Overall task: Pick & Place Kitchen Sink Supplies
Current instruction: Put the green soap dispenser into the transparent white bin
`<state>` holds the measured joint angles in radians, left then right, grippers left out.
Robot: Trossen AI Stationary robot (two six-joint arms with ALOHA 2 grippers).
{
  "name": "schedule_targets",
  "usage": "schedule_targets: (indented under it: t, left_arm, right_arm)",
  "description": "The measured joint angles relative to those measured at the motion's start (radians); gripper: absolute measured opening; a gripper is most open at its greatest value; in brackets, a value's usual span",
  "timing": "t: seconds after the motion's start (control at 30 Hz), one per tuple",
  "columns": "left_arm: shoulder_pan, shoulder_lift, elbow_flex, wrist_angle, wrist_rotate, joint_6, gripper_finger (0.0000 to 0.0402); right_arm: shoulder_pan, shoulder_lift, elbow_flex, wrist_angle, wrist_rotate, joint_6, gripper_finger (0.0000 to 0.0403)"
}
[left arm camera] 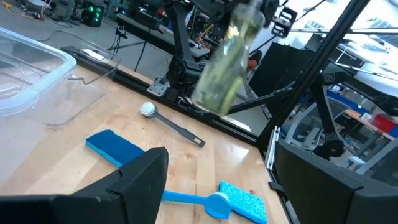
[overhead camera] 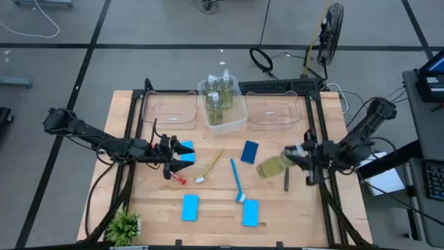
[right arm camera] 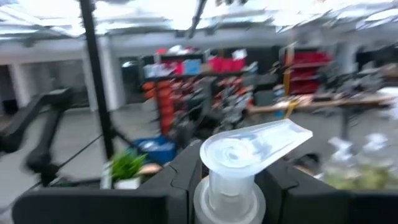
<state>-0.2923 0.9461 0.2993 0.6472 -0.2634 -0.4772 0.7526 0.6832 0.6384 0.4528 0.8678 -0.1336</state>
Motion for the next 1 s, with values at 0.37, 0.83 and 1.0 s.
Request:
schedule_targets:
  t: [0.37,0.83,1.0]
  left_arm:
    - [0.002,0.0,0.0,0.0,-0.006,0.001,0.0296]
    - [0.044,0.0,0.0,0.005,-0.018,0.208,0.0296]
    - [0.063,0.0,0.0,0.005,-0.017,0.238,0.0296]
  right_arm:
    - [-0.286,0.041,0.001,0.347,-0.083,-0.312,0.0088]
    - [-0.793,0.196,0.026,0.389,-0.497,-0.024,0.0088]
    - [-0.936,0.308,0.11,0.374,-0.639,0.051,0.0088]
